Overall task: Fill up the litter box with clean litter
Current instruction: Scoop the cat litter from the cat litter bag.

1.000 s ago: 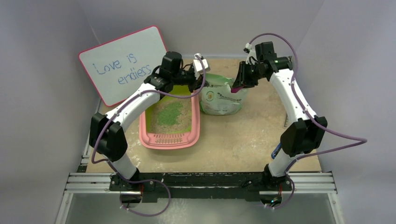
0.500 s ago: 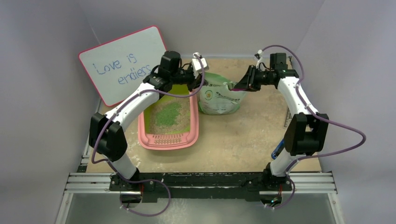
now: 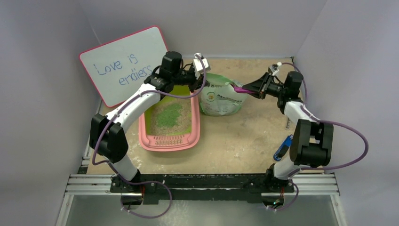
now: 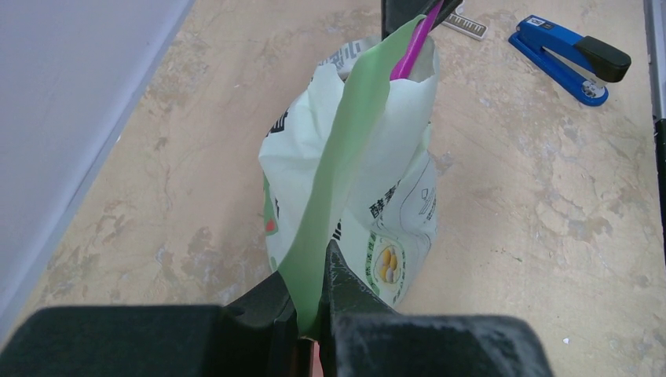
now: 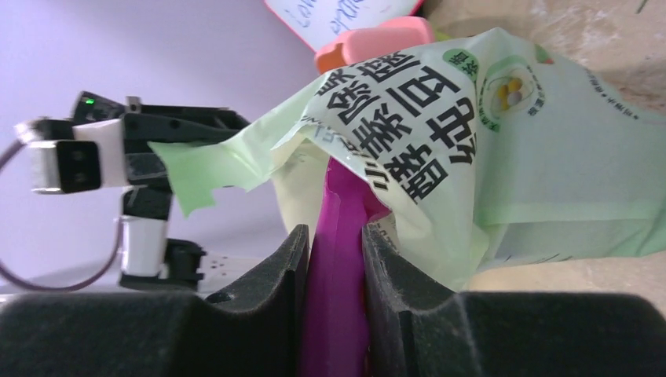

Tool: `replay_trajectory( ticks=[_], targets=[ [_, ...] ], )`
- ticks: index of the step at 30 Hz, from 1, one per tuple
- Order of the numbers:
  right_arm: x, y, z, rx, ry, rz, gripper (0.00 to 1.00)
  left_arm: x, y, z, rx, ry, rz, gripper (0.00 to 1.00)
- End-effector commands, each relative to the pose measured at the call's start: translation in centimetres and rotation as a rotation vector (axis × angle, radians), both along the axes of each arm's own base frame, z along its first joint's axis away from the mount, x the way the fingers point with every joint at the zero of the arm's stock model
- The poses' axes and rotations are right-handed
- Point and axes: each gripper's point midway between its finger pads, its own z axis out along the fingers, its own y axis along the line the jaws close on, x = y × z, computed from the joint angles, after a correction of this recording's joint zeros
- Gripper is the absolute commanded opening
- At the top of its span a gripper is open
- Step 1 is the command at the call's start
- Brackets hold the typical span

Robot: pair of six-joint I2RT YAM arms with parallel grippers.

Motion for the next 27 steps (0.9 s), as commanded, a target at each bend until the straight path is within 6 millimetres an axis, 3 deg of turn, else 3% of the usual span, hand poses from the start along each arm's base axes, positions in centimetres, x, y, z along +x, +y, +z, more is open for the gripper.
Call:
replay_trajectory(
  ticks=[1,14,27],
  targets=[
    [-2.4,0.1,5.2,0.125,-0.129,0.097,0.00,0.7,-0.5,3.4,-0.059,-0.104,-0.005,0.00],
    [-3.7,-3.7,5.0,0.217,-0.100,-0.061,0.00,0.7,-0.4,3.5,-0.061,-0.107,-0.001,0.00],
    [-4.4,-4.4,4.6,0.124,-0.010,-0.119,0.00,0.5,-0.3,3.8,-0.065,-0.113,-0.002,0.00]
  ],
)
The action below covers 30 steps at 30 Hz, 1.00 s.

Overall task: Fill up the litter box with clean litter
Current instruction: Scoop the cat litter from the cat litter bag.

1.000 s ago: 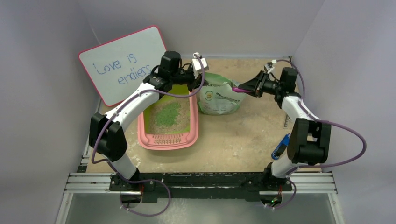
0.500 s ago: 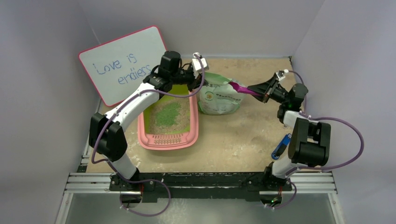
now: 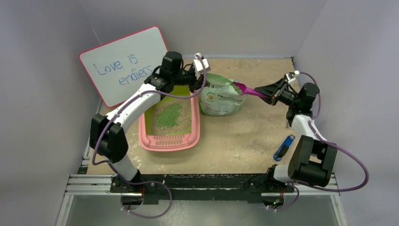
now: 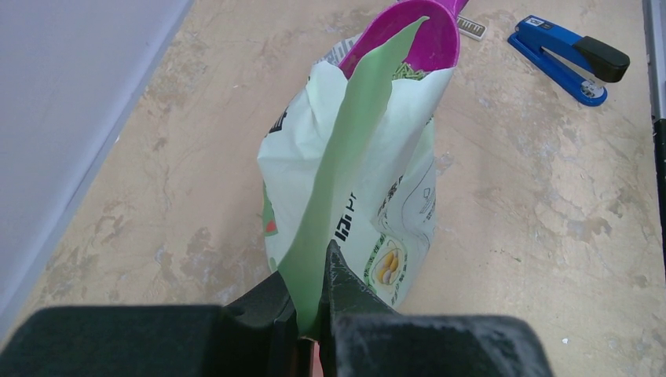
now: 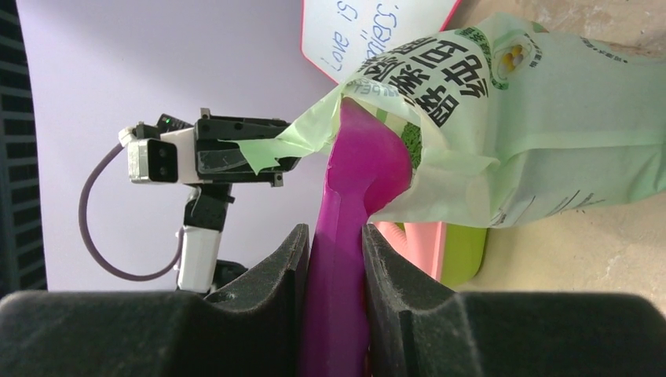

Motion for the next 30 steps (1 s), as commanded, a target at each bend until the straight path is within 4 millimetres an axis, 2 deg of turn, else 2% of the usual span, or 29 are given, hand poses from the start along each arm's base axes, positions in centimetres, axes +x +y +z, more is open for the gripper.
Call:
replay_trajectory(
  ticks=[1,8,11,22,30],
  targets=[
    [-1.1,0.0,1.8,-0.014,-0.029,0.028,0.00,0.5,-0.3,3.8,-0.065,-0.113,-0.005,0.00],
    [-1.3,-1.9,2.9,0.031,0.003,-0.061,0.00,0.5,-0.3,3.9,-0.064,-0.117,-0.004,0.00],
    [-1.7,-1.9,3.3,0.024,0.012,-0.067,0.00,0.5,-0.3,4.0,-0.065,-0.119,-0.003,0.00],
    [-2.1,-1.8,0.6,-0.004,0.094,-0.071,0.00,0.4,-0.4,4.1,-0.072,-0.116,-0.007,0.00],
    [-2.0,-2.6,1.4,-0.007,0.089,-0.127,0.00,0.4,-0.2,4.2,-0.069,-0.123,-0.001,0.00]
  ],
)
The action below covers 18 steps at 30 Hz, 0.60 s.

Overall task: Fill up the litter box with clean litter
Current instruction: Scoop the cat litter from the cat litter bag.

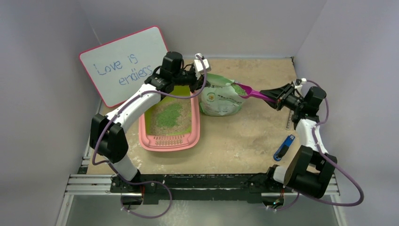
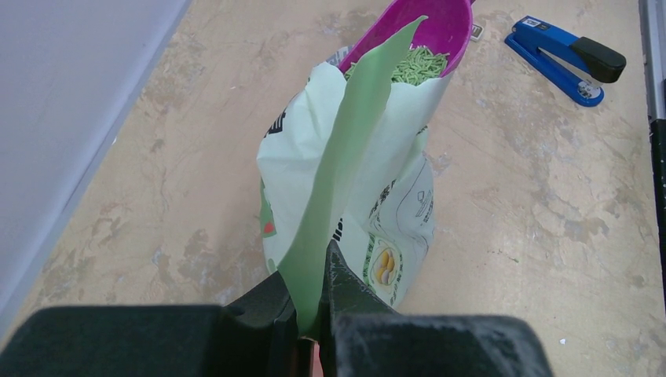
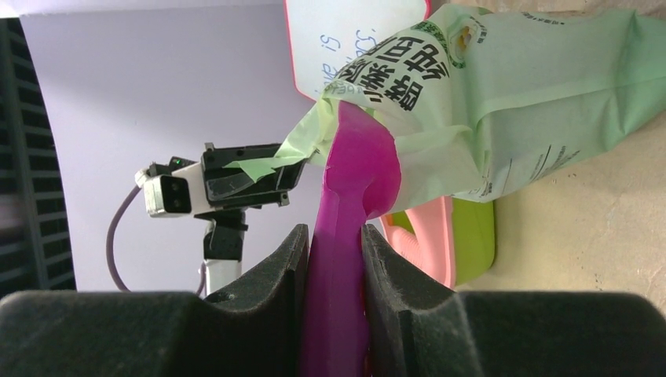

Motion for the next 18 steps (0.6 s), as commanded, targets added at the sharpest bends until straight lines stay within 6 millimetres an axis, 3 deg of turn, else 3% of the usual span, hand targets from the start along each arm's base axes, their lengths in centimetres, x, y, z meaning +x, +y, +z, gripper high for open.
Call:
replay_trajectory(
  ticks=[1,10,18],
  targets=[
    [-0.7,-0.2,2.2,-0.024,-0.065,-0.016,0.00,0.4,-0.2,4.2,-0.068,-0.124,-0.001,0.00],
    [-1.6,-0.4,1.7,0.045,-0.034,-0.081,0.00,0.4,-0.2,4.2,-0.067,-0.126,-0.003,0.00],
    [-2.1,-0.6,2.5,0.044,-0.050,-0.074,0.00,0.4,-0.3,4.1,-0.068,-0.122,-0.003,0.00]
  ],
)
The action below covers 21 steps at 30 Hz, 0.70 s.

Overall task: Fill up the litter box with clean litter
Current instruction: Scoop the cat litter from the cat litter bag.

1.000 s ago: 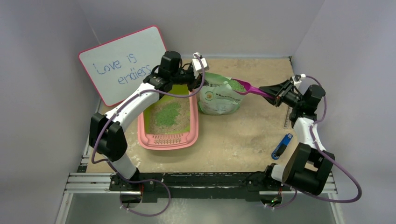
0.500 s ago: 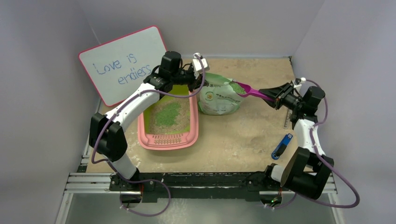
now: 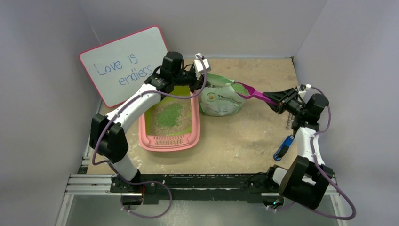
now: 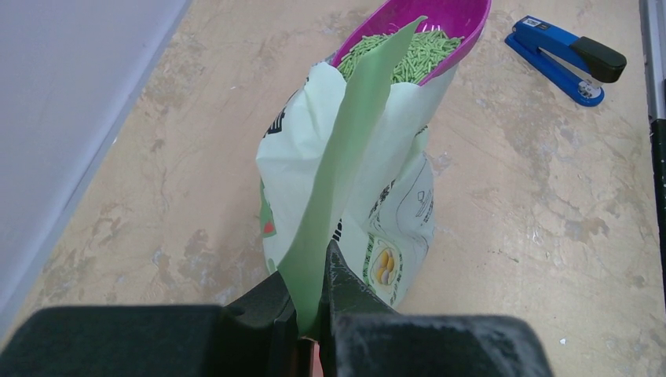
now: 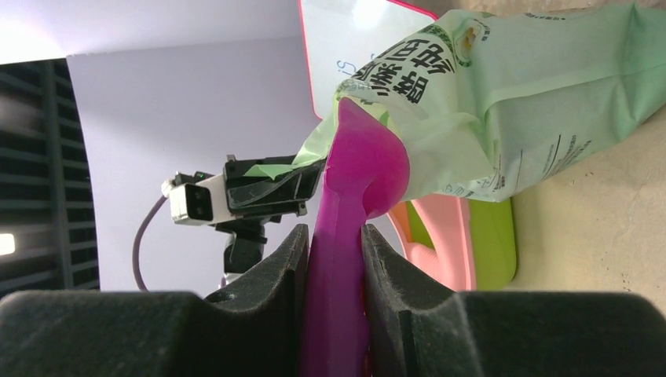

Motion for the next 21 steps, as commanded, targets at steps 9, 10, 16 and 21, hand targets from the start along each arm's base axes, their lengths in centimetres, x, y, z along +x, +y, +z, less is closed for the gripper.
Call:
replay_trajectory(
  ticks=[9,10,16,21],
  targets=[
    [-1.6,-0.4,2.7,-0.010,-0.090,0.018,0.00,0.6,-0.3,4.0,-0.073,-0.117,0.001,0.00],
    [-1.6,-0.4,2.9,-0.011,-0.099,0.016,0.00,0.6,-0.3,4.0,-0.075,-0.118,0.003,0.00],
    [-1.7,-0.7,3.3,-0.015,-0.110,-0.001,0.00,0.6,-0.4,4.3,-0.084,-0.123,0.002,0.00],
    [-1.6,-0.9,3.8,-0.013,-0.130,-0.020,0.00,0.6,-0.4,4.5,-0.086,-0.123,0.004,0.00]
  ],
)
